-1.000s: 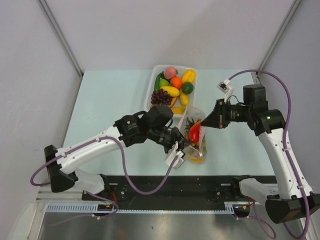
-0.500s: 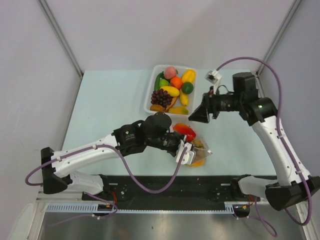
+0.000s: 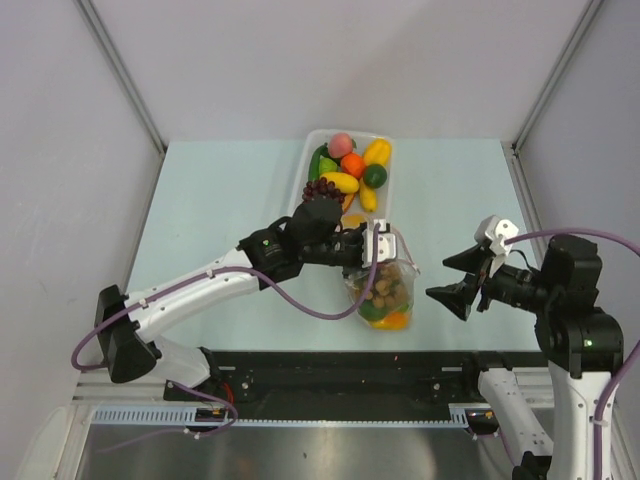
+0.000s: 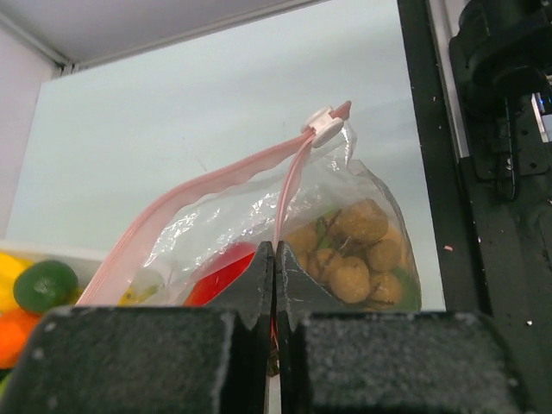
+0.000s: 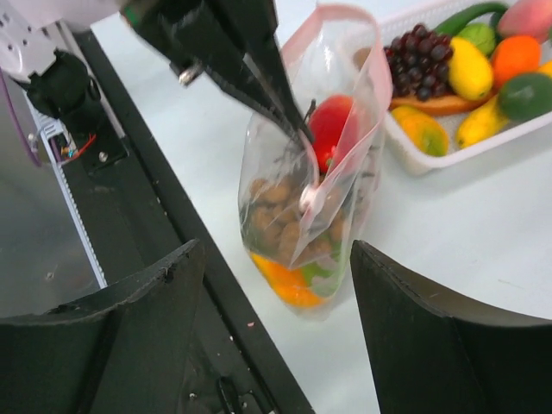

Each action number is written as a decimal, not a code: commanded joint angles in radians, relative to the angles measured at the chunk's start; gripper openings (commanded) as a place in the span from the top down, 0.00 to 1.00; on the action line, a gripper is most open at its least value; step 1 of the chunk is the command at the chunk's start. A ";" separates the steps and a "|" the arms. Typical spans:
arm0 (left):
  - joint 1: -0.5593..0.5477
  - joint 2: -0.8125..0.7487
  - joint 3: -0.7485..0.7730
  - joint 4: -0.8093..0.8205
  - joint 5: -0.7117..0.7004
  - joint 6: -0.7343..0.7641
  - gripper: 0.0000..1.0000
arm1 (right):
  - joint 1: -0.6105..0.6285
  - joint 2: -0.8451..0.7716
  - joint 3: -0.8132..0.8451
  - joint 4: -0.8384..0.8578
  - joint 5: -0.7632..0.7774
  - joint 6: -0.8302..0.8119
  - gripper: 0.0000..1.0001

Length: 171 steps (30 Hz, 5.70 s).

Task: Place the food in the zip-top bag and seal the zipper
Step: Zip the zipper food storage bag at the center of the board, then place the zipper food storage bag at the center of the board.

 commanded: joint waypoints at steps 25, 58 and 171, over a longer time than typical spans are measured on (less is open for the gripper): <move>0.023 -0.013 0.050 0.086 0.061 -0.150 1.00 | 0.063 -0.144 -0.438 0.587 0.014 0.186 0.50; -0.037 0.153 0.370 -0.259 0.238 0.200 0.41 | 0.155 -0.169 -0.395 0.496 0.059 0.039 1.00; 0.558 0.051 0.055 -0.145 -0.227 -0.112 0.92 | 0.186 0.555 -0.305 1.013 0.369 0.214 1.00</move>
